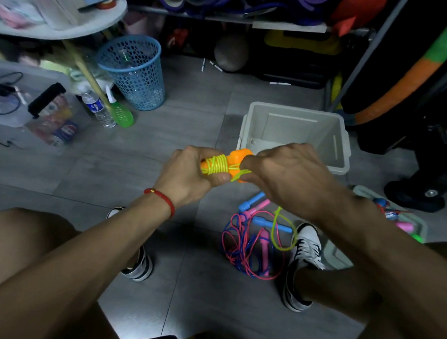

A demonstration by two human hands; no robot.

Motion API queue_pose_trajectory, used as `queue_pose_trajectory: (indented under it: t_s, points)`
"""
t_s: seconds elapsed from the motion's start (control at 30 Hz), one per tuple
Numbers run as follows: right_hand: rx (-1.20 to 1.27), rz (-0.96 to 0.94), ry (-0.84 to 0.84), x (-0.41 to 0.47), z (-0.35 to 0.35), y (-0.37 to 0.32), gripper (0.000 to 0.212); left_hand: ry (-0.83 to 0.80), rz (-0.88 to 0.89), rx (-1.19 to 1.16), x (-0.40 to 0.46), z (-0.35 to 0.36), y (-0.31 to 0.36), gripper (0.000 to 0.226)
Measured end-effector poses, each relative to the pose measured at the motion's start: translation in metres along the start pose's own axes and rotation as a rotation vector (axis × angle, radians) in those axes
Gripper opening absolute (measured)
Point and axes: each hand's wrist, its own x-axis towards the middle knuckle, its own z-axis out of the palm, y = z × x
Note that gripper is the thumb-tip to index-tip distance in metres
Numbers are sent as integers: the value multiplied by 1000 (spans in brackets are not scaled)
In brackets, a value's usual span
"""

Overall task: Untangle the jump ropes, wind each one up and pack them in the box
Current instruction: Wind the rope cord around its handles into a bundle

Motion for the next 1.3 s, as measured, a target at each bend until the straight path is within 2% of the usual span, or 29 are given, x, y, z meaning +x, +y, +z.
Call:
queue_pose_trajectory:
  t_s: [0.17, 0.43, 0.6, 0.73, 0.87, 0.97, 1.07, 1.13, 1.2, 1.3]
  points:
    - [86, 25, 20, -1, -3, 10, 28, -167, 113, 45, -7, 2, 13, 33]
    - [260, 150, 1, 3, 5, 26, 34, -181, 204, 2, -16, 1, 25, 38]
    - [553, 115, -167, 7, 9, 41, 38, -259, 188, -98, -22, 5, 28, 32]
    - [988, 114, -257, 7, 6, 50, 24, -326, 193, -281, -29, 0, 31, 40]
    - [1210, 122, -267, 4, 11, 63, 22, -327, 207, -508, -33, -8, 39, 44]
    - [1301, 219, -224, 3, 26, 65, 25, -310, 214, -636, -32, -14, 37, 49]
    - [1358, 277, -201, 2, 42, 54, 21, -224, 130, -802, -31, -16, 34, 60]
    - [1370, 286, -199, 1, 47, 44, 22, -122, 18, -894, -27, -15, 29, 50]
    - [1382, 262, -231, 0, 47, 30, 21, -43, -121, -915, -22, -13, 20, 44]
    - [1363, 263, -267, 1, 50, 9, 23, 70, -300, -891, -17, -8, 12, 49]
